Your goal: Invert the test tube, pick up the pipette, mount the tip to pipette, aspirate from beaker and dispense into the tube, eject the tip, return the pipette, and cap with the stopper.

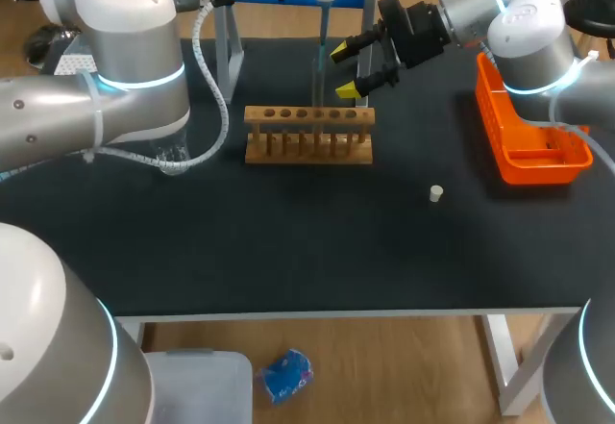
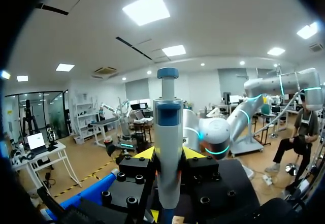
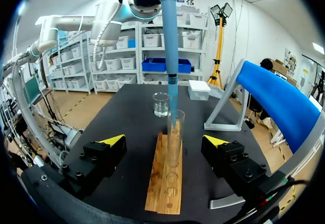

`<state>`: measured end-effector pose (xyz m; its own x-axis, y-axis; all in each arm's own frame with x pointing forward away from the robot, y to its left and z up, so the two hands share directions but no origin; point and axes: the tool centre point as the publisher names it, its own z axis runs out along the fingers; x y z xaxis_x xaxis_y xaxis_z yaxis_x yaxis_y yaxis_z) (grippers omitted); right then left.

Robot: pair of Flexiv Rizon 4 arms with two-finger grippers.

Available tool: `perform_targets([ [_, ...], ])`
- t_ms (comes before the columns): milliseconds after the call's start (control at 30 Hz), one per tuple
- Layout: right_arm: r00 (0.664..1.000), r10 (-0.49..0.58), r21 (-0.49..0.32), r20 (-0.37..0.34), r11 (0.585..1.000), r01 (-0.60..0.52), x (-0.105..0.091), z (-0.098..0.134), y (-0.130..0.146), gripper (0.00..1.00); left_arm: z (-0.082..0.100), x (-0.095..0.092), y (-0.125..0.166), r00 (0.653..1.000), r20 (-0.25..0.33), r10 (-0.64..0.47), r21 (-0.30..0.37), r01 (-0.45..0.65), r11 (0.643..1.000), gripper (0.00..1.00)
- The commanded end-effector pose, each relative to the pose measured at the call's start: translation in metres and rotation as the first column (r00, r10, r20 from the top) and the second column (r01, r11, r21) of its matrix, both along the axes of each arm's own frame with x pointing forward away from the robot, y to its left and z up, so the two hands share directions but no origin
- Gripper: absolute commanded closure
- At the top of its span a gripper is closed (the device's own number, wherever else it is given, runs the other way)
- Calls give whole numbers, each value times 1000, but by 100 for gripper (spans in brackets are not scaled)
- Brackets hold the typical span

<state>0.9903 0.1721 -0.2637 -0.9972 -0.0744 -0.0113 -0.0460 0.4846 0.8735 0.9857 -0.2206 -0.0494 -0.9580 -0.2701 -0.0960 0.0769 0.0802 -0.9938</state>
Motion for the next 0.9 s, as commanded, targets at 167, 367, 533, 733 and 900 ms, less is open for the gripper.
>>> perform_targets([
  [167, 1000, 2, -3, -1, 1000, -2, 0, 1, -1, 0, -6, -4, 2, 1000, 0, 5, -7, -5, 1000, 100],
  [367, 1000, 2, -3, -1, 1000, -2, 0, 1, -1, 0, -12, -4, 2, 1000, 0, 0, -6, 0, 1000, 100],
  [533, 1000, 2, -3, -1, 1000, -2, 0, 1, -1, 0, -16, -2, 1, 1000, -4, -2, -7, 2, 1000, 100],
  [733, 1000, 2, -3, -1, 1000, -2, 0, 1, -1, 0, -20, -2, 0, 1000, -9, -2, -8, 2, 1000, 100],
  [900, 1000, 2, -3, -1, 1000, -2, 0, 1, -1, 0, -26, -2, 0, 1000, -18, 1, -11, -1, 1000, 100],
])
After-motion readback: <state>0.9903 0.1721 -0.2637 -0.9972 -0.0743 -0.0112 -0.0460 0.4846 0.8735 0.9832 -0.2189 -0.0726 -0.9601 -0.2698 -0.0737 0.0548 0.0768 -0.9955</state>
